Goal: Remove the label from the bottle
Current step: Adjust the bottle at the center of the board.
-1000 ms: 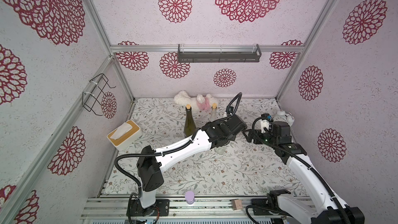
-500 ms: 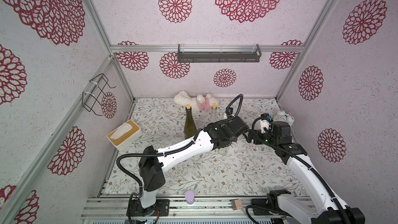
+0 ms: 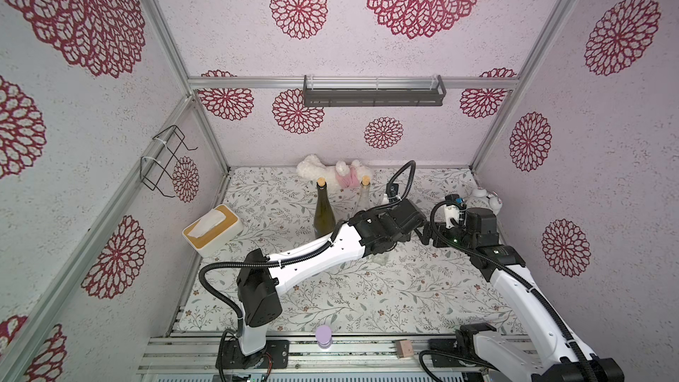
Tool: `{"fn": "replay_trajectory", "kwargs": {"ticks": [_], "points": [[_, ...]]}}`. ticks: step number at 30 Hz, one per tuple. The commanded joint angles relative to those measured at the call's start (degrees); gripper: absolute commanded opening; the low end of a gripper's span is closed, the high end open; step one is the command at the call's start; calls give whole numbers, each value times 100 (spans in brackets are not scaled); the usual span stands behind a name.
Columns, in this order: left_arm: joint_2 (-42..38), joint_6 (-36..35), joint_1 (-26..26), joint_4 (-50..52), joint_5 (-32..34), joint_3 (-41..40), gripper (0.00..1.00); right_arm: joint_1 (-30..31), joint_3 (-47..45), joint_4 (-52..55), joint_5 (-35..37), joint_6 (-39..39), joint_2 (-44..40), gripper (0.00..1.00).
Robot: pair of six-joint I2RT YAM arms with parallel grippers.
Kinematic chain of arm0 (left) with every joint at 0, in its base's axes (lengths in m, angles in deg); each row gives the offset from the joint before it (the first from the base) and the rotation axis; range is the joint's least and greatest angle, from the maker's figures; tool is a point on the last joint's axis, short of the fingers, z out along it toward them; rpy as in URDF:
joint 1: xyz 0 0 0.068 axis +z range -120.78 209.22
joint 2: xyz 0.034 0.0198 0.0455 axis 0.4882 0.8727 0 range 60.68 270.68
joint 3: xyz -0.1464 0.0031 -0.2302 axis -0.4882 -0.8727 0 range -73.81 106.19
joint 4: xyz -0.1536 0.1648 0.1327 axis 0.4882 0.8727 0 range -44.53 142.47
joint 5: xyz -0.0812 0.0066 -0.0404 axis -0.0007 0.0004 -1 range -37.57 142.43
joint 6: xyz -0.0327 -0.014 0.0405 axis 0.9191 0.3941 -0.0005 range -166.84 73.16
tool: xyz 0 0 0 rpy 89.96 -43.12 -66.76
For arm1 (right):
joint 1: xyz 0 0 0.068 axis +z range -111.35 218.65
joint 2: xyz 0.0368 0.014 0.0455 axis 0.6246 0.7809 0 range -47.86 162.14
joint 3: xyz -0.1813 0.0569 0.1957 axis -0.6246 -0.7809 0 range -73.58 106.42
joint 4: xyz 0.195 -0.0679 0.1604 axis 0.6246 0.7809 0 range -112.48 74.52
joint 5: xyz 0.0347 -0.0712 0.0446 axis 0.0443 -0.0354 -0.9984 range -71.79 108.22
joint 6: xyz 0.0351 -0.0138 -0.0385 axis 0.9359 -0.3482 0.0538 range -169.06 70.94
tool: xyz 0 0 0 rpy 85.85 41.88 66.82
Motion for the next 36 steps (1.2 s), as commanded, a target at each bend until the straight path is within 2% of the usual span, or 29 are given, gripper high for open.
{"fn": "replay_trajectory", "kwargs": {"ticks": [1, 3, 9, 12, 16, 21, 25, 28, 36], "points": [[-345, -124, -65, -206, 13, -118, 93, -25, 199, 144, -98, -120, -157, 94], [-486, -305, -66, -294, -48, -233, 99, -28, 204, 214, -97, -120, -182, 95], [-1197, -1124, 60, -1009, -910, -959, 97, -58, 169, 475, 14, 17, -262, 96], [-1618, -1478, 346, -1414, -1796, -1485, 97, -123, 137, 559, 18, 114, -319, 97], [-2176, -2013, 858, -1884, -3327, -2085, 97, -226, 95, 711, 40, 151, -406, 97], [-2593, -2801, 1398, -2022, -4964, -2455, 97, -358, 19, 802, -58, 190, -492, 98], [-2648, -3038, 1865, -2237, -6176, -2605, 97, -497, -55, 685, -500, 272, -498, 98], [-2549, -3306, 1963, -2190, -6497, -2512, 97, -574, -71, 661, -639, 297, -497, 98], [-1964, -3648, 2062, -2176, -6449, -2204, 98, -806, -275, 512, -1133, 363, -401, 98]]}}
